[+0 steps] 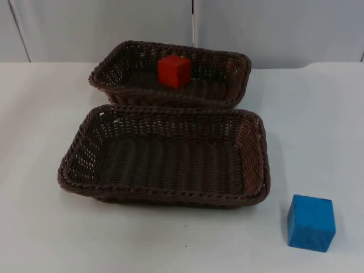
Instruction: Pick up one cube with the left hand and place it into the upper basket. Pick up one cube with the right hand and place it into the lower basket.
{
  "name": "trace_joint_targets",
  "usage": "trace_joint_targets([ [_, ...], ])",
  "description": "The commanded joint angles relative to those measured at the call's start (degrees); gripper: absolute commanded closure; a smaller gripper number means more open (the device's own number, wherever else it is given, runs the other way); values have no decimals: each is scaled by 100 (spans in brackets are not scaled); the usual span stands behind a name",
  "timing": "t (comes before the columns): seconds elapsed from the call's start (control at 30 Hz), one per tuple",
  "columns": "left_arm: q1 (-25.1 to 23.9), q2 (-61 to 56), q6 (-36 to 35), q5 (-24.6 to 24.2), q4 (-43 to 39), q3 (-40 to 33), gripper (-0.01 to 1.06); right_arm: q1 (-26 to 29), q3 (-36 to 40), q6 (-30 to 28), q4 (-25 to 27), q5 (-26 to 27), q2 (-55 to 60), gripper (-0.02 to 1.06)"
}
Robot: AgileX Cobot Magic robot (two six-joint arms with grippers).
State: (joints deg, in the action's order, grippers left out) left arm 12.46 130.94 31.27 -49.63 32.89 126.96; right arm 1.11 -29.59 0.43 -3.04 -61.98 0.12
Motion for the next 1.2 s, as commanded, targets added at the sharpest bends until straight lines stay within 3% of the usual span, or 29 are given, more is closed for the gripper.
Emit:
trace_joint_targets([
  [0.0,12,-147,-25,-117,-28,28,33,-31,12,2,-26,18,-12,0],
  [0.4,12,-526,-368,-104,-209,-67,33,-31,12,2,-48,18,-12,0],
  [0.57,12,-817,-427,-3,-232,-561,33,-31,12,2,-48,18,-12,0],
  [0.77,12,-1522,-427,612,-280,-1579,33,-31,12,2,-48,18,-12,0],
  [0.9,12,-2462,-442,1268,-490,-2770,33,-31,12,2,-55,18,-12,0],
  [1.17,12,-3687,-463,1471,-634,-3886,33,-31,12,2,-66,18,-12,0],
])
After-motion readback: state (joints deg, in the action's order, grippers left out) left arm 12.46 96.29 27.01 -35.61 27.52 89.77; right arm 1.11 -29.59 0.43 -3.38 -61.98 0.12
